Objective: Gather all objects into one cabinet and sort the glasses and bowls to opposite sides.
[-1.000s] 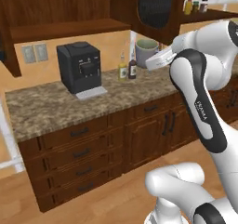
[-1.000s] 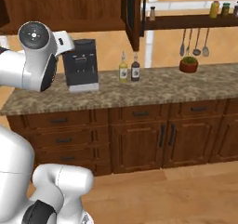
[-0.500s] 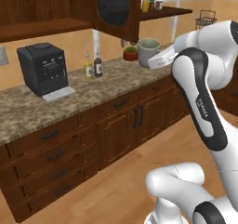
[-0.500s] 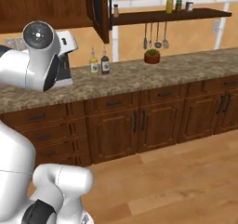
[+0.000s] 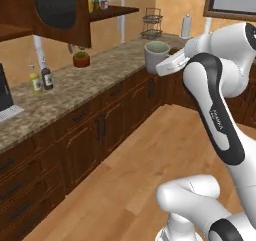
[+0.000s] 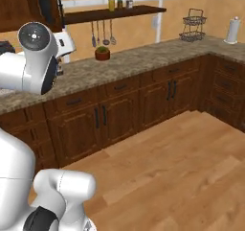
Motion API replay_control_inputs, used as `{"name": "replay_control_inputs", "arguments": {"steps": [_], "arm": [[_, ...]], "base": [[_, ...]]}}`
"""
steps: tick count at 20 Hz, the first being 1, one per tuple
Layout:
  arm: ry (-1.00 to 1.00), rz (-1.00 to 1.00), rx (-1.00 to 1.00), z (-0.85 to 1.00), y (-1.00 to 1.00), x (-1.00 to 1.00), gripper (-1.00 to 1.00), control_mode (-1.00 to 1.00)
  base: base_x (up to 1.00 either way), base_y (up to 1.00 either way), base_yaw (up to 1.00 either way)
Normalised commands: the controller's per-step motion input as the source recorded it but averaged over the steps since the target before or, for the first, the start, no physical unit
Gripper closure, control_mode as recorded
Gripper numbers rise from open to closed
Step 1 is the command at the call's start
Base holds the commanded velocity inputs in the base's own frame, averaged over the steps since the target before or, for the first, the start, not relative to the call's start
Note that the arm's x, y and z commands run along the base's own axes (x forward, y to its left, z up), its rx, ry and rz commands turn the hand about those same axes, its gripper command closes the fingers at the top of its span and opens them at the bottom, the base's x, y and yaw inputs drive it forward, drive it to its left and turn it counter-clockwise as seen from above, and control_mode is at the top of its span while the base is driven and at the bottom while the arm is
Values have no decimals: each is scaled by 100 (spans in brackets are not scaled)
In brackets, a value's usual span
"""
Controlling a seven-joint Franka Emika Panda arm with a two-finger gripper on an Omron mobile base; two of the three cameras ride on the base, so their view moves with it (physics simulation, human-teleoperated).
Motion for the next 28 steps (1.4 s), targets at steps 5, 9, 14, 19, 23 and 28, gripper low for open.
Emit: {"name": "replay_control_inputs", "arguments": {"steps": [5, 9, 14, 19, 23, 28], "arm": [[0, 0, 0, 0, 0, 0, 100, 100], [0, 0, 0, 0, 0, 0, 100, 100], [0, 0, 0, 0, 0, 0, 100, 100], [0, 0, 0, 0, 0, 0, 100, 100], [0, 0, 0, 0, 0, 0, 100, 100], [0, 0, 0, 0, 0, 0, 100, 100]], "base": [[0, -26, -77], [0, -25, -82], [0, -21, -84], [0, -16, -84], [1, -10, -81], [57, 10, -41]]}}
